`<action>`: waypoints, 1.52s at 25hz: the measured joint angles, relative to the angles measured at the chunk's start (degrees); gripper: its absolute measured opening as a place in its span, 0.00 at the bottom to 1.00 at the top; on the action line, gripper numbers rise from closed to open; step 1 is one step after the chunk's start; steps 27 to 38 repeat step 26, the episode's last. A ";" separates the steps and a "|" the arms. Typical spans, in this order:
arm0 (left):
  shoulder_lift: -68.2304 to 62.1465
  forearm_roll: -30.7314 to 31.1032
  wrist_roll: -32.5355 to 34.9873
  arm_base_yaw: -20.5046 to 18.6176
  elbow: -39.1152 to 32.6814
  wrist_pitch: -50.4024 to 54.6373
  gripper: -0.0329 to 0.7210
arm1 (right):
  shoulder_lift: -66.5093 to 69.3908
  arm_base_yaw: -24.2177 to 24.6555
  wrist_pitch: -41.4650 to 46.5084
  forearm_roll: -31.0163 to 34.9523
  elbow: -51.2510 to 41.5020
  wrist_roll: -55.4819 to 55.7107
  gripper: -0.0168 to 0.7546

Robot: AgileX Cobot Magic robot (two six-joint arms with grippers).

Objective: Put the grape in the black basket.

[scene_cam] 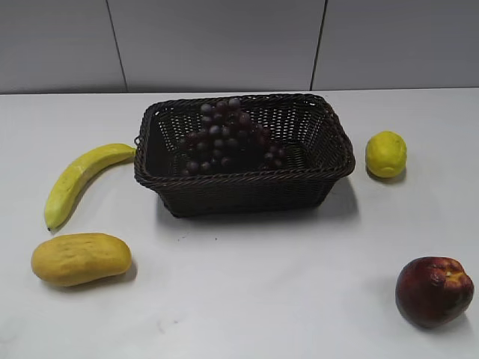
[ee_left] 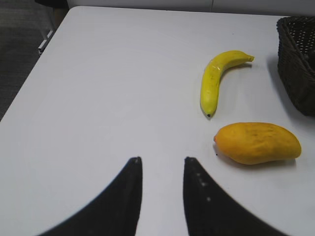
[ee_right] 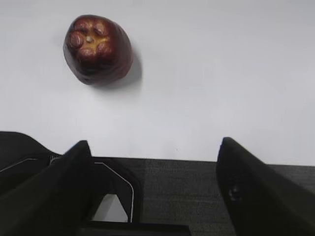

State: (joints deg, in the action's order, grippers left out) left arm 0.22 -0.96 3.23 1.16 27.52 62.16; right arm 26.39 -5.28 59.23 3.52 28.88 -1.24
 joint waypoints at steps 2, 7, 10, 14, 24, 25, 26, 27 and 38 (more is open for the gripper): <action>0.00 0.00 0.00 0.00 0.00 0.00 0.35 | -2.60 0.00 0.00 0.00 0.00 0.00 0.79; 0.00 0.00 0.00 0.00 0.00 0.00 0.35 | -9.60 0.00 0.03 0.00 0.00 0.00 0.79; 0.00 0.00 0.00 0.00 0.00 0.00 0.35 | -13.54 0.00 0.03 0.00 0.00 0.00 0.79; 0.00 0.00 0.00 0.00 0.00 0.00 0.35 | -18.60 0.00 0.07 0.00 0.00 0.00 0.79; 0.00 0.00 0.00 0.00 0.00 0.00 0.35 | -26.66 0.00 0.18 0.00 -0.07 0.00 0.75; 0.00 0.00 0.00 0.00 0.00 0.00 0.35 | -26.73 0.00 0.18 0.00 -0.07 0.00 0.74; 0.00 0.00 0.00 0.00 0.00 0.00 0.35 | -26.73 0.00 0.25 0.00 -0.07 0.00 0.73; 0.00 0.00 0.00 0.00 0.00 0.00 0.35 | -26.73 0.00 0.25 0.00 -0.07 0.00 0.73; 0.00 0.00 0.00 0.00 0.00 0.00 0.35 | -26.73 0.00 0.25 0.00 -0.07 0.00 0.73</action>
